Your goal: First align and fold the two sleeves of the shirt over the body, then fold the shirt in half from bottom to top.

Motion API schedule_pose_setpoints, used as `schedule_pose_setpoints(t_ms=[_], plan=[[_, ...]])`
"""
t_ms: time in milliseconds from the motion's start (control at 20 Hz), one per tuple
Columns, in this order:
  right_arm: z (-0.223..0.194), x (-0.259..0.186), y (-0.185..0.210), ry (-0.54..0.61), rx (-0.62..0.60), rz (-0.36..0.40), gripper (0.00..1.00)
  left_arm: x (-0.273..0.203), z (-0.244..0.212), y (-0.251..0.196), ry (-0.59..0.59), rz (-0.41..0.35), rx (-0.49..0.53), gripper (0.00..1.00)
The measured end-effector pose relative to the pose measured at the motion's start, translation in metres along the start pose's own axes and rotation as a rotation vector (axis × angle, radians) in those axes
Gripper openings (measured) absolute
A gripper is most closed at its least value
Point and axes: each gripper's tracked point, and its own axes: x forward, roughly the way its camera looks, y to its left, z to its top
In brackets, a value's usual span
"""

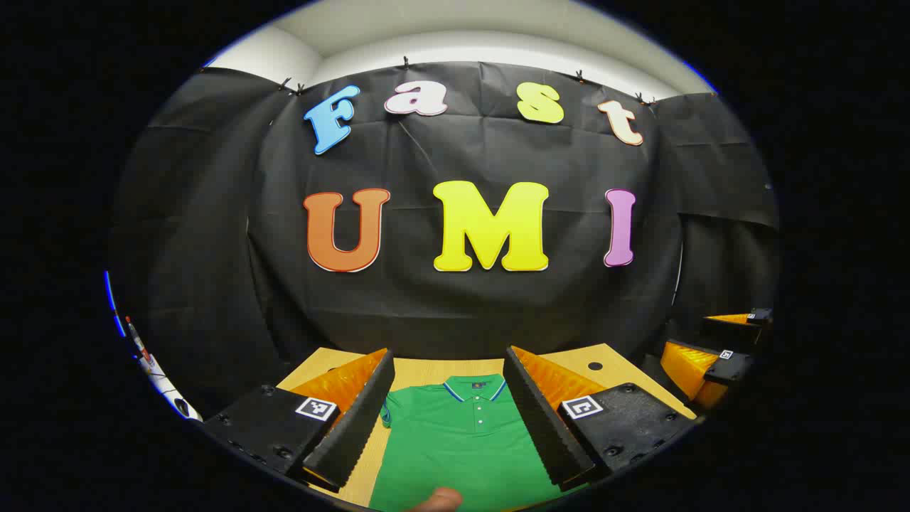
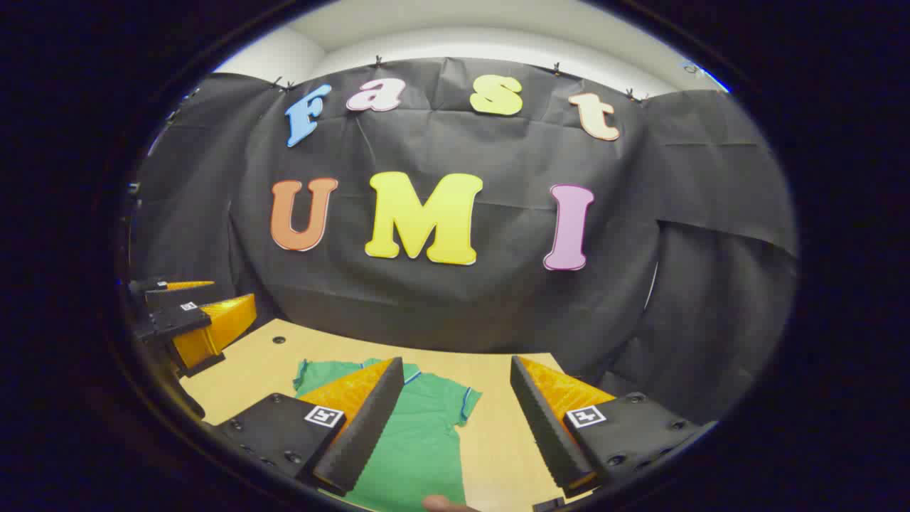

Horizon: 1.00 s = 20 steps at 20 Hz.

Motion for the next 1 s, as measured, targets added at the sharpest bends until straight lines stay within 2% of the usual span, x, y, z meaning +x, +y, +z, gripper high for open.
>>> schedule_pose_setpoints(t_ms=[200, 450, 500, 550, 850, 900, 950, 1000], plan=[[0.004, 0.014, -0.013, -0.018, 0.013, -0.023, 0.97, 0.008, -0.002, -0.012, 0.000, -0.013, 0.005, 0.99], [0.007, 0.027, -0.014, -0.018, 0.015, -0.012, 0.97, 0.016, -0.001, -0.018, 0.004, -0.019, 0.003, 0.99], [0.009, 0.029, -0.014, -0.019, 0.015, -0.011, 0.97, 0.019, -0.002, -0.019, 0.008, -0.019, 0.004, 0.93], [0.008, 0.033, -0.015, -0.017, 0.015, -0.007, 0.98, 0.022, -0.002, -0.021, 0.013, -0.023, 0.002, 0.99], [0.004, 0.051, -0.013, 0.002, 0.004, 0.008, 0.97, 0.036, -0.010, -0.023, 0.037, -0.025, -0.011, 0.99], [0.002, 0.055, -0.012, 0.008, 0.002, 0.008, 0.98, 0.039, -0.012, -0.023, 0.042, -0.024, -0.016, 0.93], [-0.001, 0.059, -0.012, 0.017, 0.002, 0.011, 0.98, 0.042, -0.015, -0.023, 0.049, -0.021, -0.020, 0.99], [-0.007, 0.065, -0.013, 0.032, 0.002, 0.011, 0.98, 0.045, -0.016, -0.021, 0.055, -0.015, -0.024, 0.99]])
